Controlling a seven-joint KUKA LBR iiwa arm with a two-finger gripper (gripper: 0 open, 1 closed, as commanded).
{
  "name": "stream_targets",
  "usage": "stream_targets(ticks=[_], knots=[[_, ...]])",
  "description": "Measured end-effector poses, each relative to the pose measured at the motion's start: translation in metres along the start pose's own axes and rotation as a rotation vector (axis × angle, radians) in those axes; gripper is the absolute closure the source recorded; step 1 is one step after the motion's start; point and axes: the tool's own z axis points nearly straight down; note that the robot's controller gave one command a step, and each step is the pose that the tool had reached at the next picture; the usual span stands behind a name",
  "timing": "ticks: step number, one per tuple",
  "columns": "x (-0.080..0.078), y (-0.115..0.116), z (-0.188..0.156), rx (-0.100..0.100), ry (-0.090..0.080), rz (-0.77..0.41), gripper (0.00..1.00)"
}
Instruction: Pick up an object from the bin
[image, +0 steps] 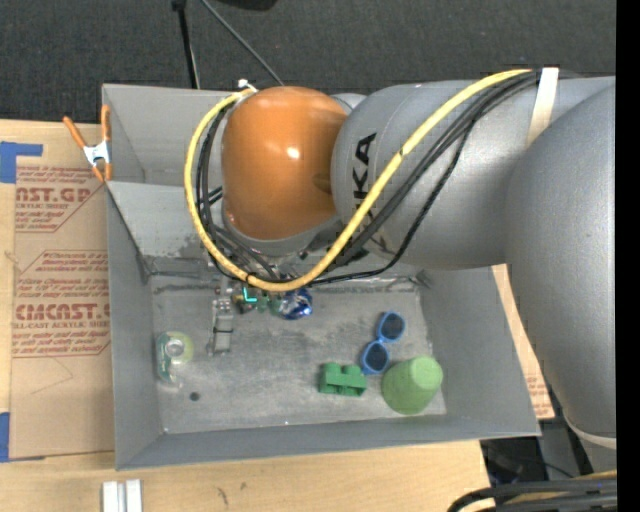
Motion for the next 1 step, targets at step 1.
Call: stream_targets(ticks=[1], knots=[[0.0316, 0.0166, 0.1528, -0.001, -0.005, 0.033, 0.00]])
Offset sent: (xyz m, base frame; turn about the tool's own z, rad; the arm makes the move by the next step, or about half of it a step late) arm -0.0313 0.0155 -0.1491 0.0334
